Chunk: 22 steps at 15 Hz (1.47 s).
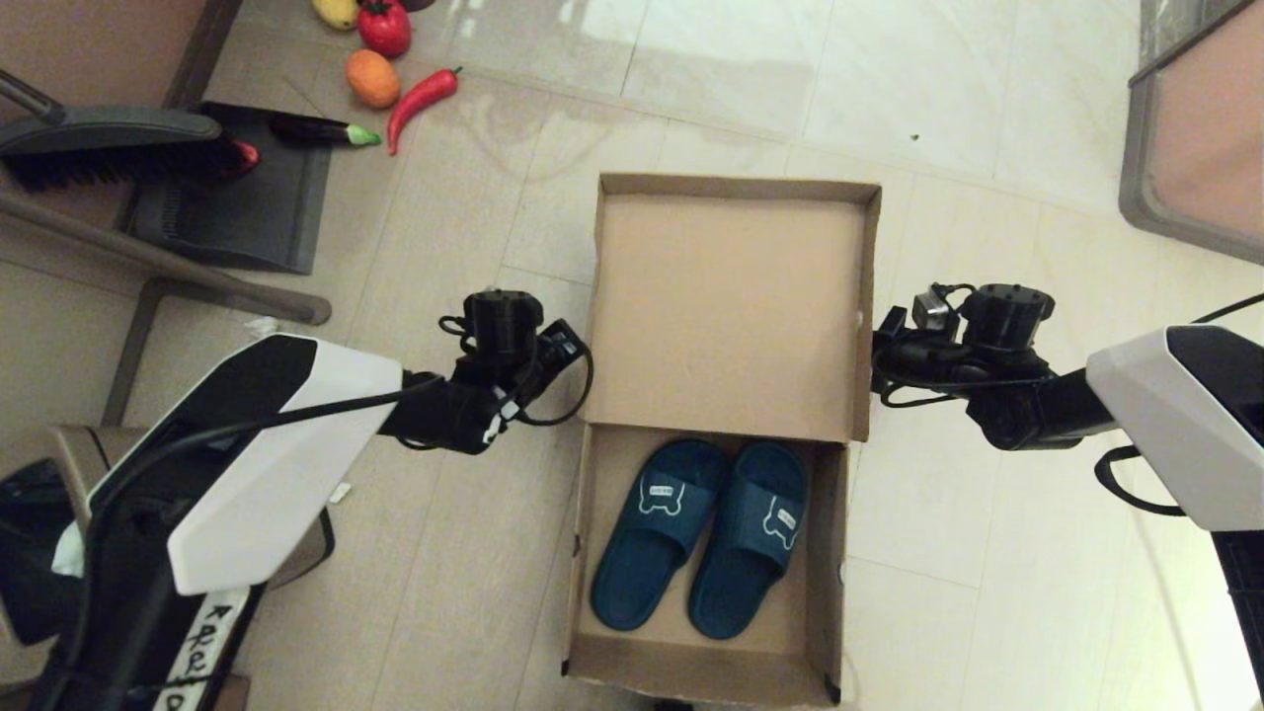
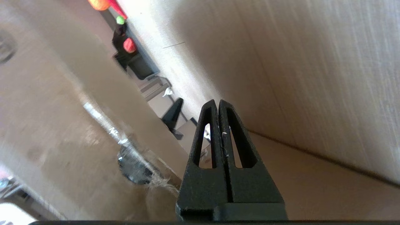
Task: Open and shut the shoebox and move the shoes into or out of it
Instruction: Close the shoe box
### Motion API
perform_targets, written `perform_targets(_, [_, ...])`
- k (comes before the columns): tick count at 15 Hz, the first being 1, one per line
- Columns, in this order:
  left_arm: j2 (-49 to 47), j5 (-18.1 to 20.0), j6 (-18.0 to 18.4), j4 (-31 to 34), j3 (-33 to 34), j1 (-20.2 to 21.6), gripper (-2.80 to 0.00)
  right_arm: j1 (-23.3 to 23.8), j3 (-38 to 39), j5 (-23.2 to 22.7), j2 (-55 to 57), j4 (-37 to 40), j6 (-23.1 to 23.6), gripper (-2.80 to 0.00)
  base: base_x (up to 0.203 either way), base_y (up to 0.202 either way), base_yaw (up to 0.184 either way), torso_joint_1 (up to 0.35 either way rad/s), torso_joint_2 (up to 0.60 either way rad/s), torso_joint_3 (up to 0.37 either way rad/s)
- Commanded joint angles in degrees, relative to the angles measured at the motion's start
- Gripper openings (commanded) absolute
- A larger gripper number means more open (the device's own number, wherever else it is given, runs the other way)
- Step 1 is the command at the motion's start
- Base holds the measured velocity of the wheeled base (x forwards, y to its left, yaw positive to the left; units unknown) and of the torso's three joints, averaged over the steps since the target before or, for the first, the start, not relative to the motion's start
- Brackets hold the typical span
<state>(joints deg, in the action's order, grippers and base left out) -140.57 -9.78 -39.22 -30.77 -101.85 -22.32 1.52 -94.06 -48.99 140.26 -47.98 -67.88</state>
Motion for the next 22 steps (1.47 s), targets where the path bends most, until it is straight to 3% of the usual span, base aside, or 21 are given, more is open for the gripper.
perform_targets(1, [3.58, -0.10, -0.25, 0.42, 0.00, 0.00, -2.80, 0.49, -0.06, -0.54, -0.87, -0.27, -0.41, -2.80, 0.000, 0.000, 0.000, 0.000, 0.00, 0.000])
perform_targets(5, [6.24, -0.07, -0.25, 1.24, 0.00, -0.42, -2.80, 1.10, 0.11, -0.97, -2.77, -0.36, -2.46, -2.80, 0.000, 0.000, 0.000, 0.000, 0.00, 0.000])
perform_targets(10, [8.47, 0.02, -0.25, 1.76, -0.01, -0.60, -2.80, 1.46, -0.50, -6.21, -4.74, -0.36, -4.98, -2.80, 0.000, 0.000, 0.000, 0.000, 0.00, 0.000])
perform_targets(22, [9.78, 0.02, -0.25, 2.91, -1.86, -3.15, -2.80, 1.29, -0.25, -9.80, -5.26, -0.36, -5.95, -2.80, 0.000, 0.000, 0.000, 0.000, 0.00, 0.000])
